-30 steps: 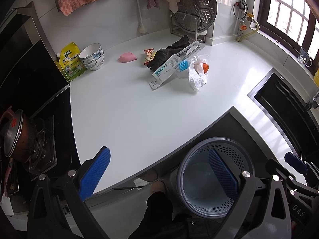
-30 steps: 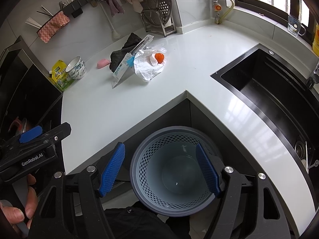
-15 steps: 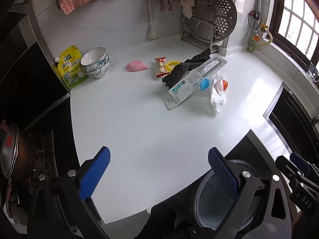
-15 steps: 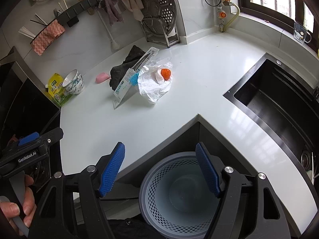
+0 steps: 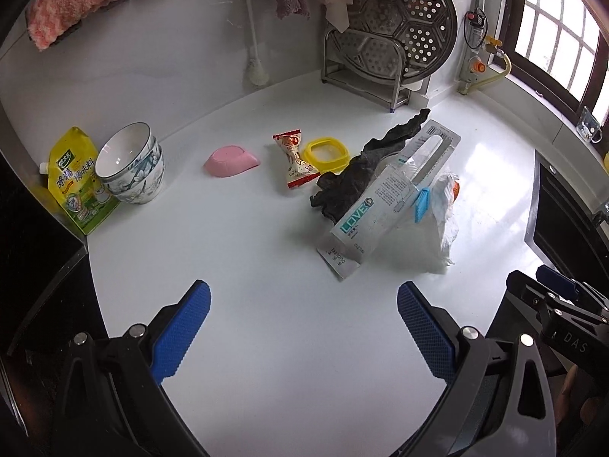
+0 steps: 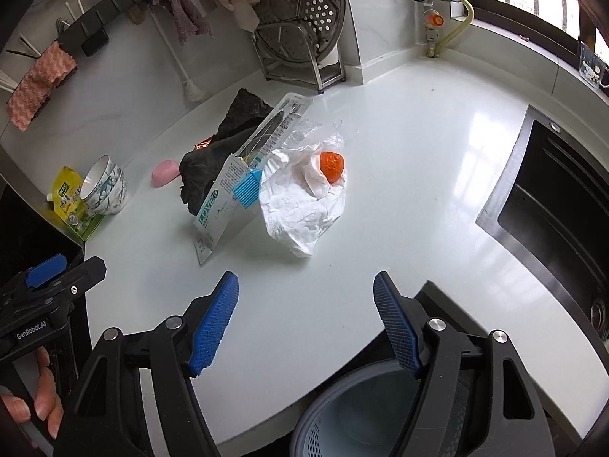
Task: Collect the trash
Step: 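Move both tools over the counter toward the black cloth and white tissue, then grasp the black cloth with the left tool while the right tool grasps the white tissue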
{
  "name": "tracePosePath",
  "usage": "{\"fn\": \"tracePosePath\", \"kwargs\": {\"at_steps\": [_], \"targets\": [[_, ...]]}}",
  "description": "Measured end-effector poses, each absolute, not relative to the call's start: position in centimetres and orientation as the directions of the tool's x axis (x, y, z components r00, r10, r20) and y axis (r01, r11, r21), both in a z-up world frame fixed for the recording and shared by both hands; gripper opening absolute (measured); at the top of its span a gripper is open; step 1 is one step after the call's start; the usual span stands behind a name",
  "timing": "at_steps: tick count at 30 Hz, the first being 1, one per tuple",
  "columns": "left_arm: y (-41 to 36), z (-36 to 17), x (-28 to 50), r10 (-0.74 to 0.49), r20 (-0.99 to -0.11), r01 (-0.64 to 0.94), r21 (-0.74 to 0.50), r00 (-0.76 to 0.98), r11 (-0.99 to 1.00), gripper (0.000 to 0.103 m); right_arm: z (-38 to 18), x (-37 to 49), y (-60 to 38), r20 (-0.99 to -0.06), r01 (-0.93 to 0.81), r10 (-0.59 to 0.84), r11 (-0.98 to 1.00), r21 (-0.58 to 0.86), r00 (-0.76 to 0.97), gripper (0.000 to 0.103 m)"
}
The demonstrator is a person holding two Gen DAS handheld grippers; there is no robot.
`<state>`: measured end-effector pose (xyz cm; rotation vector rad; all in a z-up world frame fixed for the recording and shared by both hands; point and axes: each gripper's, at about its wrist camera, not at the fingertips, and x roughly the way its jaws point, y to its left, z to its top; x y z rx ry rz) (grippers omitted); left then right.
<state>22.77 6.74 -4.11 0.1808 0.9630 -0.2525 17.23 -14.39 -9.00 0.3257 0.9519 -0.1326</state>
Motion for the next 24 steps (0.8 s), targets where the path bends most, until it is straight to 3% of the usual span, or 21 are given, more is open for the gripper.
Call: {"fn": "tracePosePath", "kwargs": {"at_steps": [14, 24], "targets": [[7.2, -8.1, 30.0, -0.224, -0.835, 0.371, -0.026, 0.502, 0.928, 0.097, -15.1, 24.9, -12.5, -0.84, 0.295, -0.053, 0.947, 0.13, 0.54, 0.07], [5.0, -9.5, 32.5, -0.294, -0.821, 0.451, -0.051, 0.488, 0.891, 0.097, -16.1, 26.2, -13.1, -0.829, 0.321, -0.117, 0.944, 0.078, 0.548, 0.07]]}}
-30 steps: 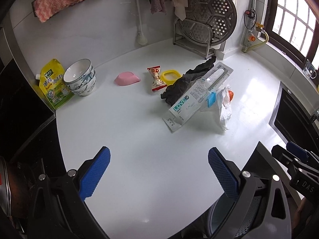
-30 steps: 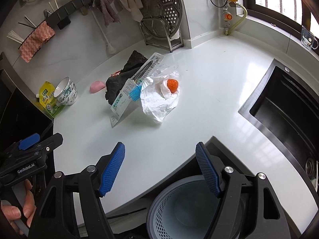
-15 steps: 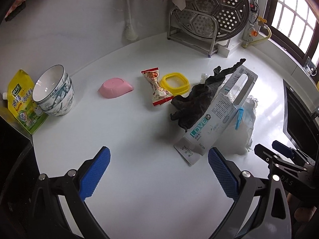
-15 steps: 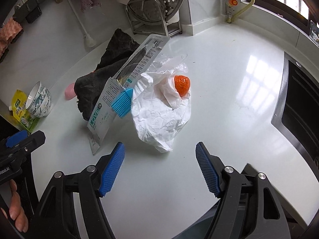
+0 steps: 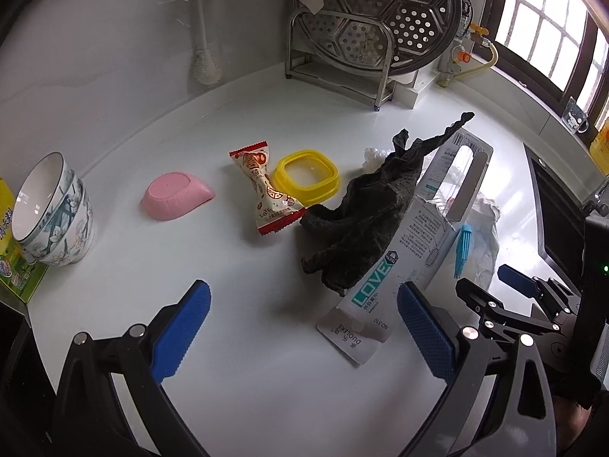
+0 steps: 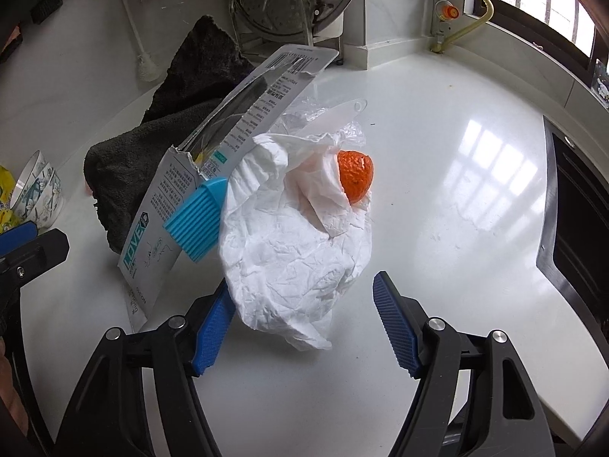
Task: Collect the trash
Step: 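Grasp the black cloth with the left tool while the right tool grasps the white tissue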
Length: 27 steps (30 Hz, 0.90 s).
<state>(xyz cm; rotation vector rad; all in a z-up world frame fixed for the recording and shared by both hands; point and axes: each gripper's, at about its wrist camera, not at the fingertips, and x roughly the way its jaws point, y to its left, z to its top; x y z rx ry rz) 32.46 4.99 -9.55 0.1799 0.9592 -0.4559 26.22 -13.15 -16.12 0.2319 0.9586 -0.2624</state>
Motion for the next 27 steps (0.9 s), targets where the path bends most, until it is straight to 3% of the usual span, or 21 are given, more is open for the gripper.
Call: {"fn": "tracePosePath", "kwargs": {"at_steps": [3, 11, 21, 23, 27], "targets": [[4.3, -9.8, 33.2, -0.325, -0.812, 0.477, -0.066, 0.485, 0.876, 0.097, -15.9, 26.5, -13.5, -0.82, 0.326, -0.124, 0.942, 0.08, 0.559, 0.067], [1.6, -9.6, 34.5, -0.421, -0.762, 0.586, -0.069, 0.491, 0.807, 0.097, -15.8, 26.5, -14.1, -0.826, 0.322, -0.097, 0.941, 0.105, 0.555, 0.033], [-0.6, -11.0, 36.9, -0.405, -0.776, 0.591, -0.052, 0.484, 0.805, 0.095, -15.7, 25.8, -15.2, -0.825, 0.35, -0.083, 0.926, 0.144, 0.559, 0.03], [-0.8, -11.0, 36.8, -0.407, -0.769, 0.598, -0.04, 0.493, 0.8, 0.088, -15.5, 25.7, -15.4, -0.824, 0.354, -0.085, 0.924, 0.145, 0.56, 0.03], [-0.9, -11.1, 36.9, -0.426, -0.784, 0.608, -0.079, 0.453, 0.79, 0.052, -15.2, 25.6, -15.5, -0.821, 0.358, -0.084, 0.922, 0.151, 0.564, 0.03]]}}
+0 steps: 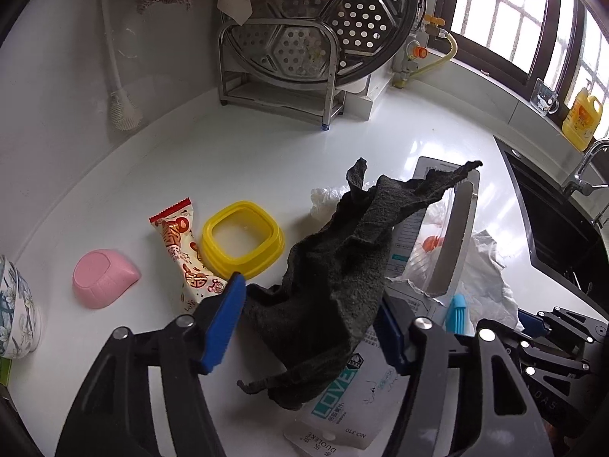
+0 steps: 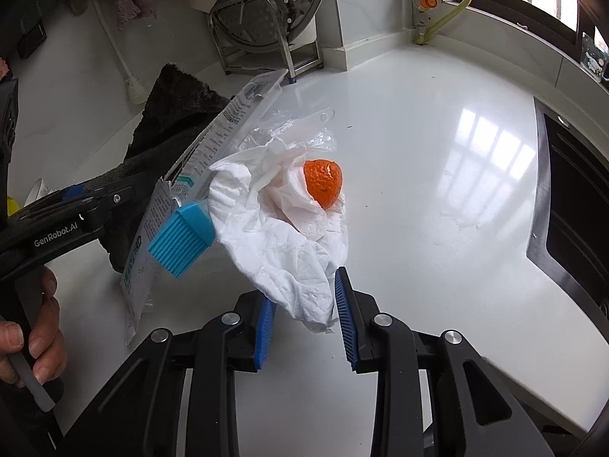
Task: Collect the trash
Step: 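Grasp the black cloth with the left tool while the right tool grasps the white tissue, then lift the cloth with the left tool while the right tool carries the tissue toward the bin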
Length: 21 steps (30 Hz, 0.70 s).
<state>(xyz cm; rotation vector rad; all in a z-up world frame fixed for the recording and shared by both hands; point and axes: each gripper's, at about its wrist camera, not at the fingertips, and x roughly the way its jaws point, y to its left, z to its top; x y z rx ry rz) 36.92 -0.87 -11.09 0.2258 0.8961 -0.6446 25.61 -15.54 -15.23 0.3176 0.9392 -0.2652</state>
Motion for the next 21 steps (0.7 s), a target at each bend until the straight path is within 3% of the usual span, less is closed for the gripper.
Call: {"fn": "tracePosePath", "kwargs": {"at_steps": [3, 4, 13, 21], "targets": [[-0.8, -11.0, 36.9, -0.451, -0.788, 0.614, -0.121, 0.418, 0.78, 0.023, -14.9, 25.5, -15.3, -0.817, 0.351, -0.078, 0.923, 0.158, 0.571, 0.03], [-0.8, -10.9, 36.8, -0.452, -0.79, 0.612, -0.126, 0.414, 0.78, 0.019, -14.7, 25.6, -15.3, -0.816, 0.347, -0.074, 0.924, 0.16, 0.573, 0.029], [0.3, -9.5, 36.7, -0.45, -0.797, 0.568, -0.167, 0.404, 0.806, 0.012, -11.5, 25.4, -15.2, -0.788, 0.327, -0.083, 0.932, 0.155, 0.61, 0.009], [1.1, -7.3, 35.5, -0.465, -0.776, 0.557, -0.181, 0.426, 0.811, 0.012, -8.1, 24.4, -15.4, -0.751, 0.312, -0.086, 0.936, 0.164, 0.655, 0.006]]}}
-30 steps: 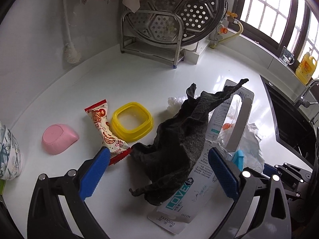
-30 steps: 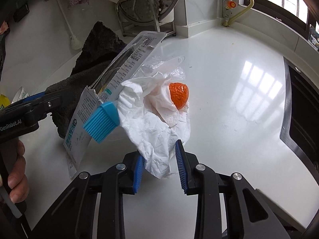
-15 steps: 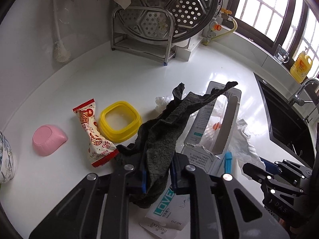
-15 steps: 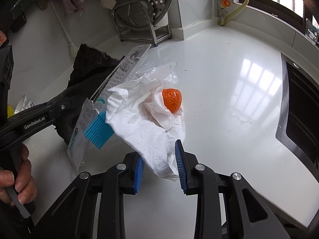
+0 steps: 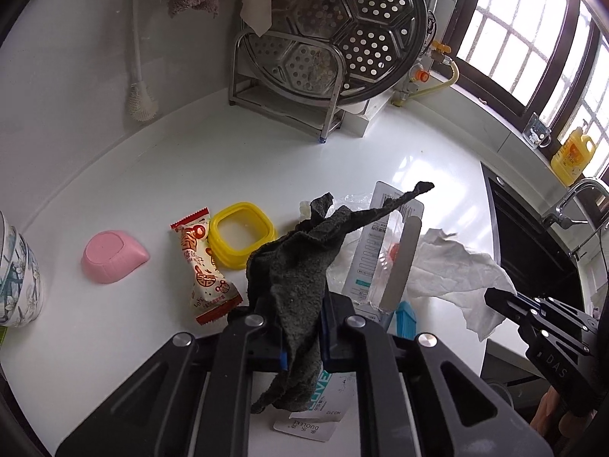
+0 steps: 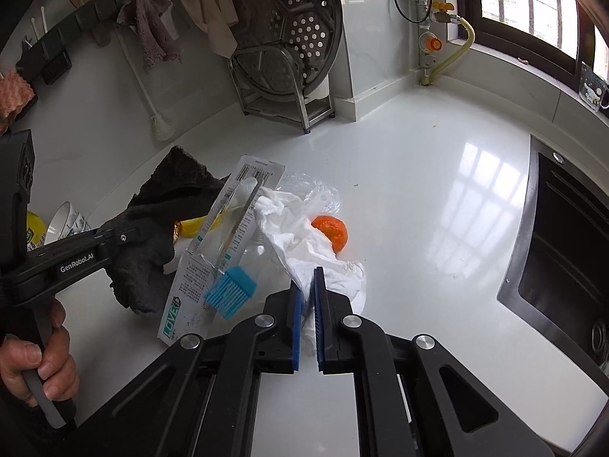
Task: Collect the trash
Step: 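Lift the cloth with the left tool while the right tool carries the tissue toward the bin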
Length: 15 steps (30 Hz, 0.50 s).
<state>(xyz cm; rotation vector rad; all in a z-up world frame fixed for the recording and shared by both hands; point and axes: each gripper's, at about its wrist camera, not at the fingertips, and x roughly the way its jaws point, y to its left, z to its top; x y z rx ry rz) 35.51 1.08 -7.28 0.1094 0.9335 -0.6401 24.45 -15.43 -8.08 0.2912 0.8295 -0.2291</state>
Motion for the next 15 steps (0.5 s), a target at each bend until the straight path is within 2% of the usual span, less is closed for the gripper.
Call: {"fn": "tracePosePath", "kwargs": {"at_steps": [15], "targets": [[3.0, -2.9, 31.0, -0.475, -0.739, 0.542, -0.178, 0.477, 0.821, 0.012, -3.9, 20.9, -15.4, -0.693, 0.275, -0.076, 0.944, 0.182, 0.717, 0.006]]}}
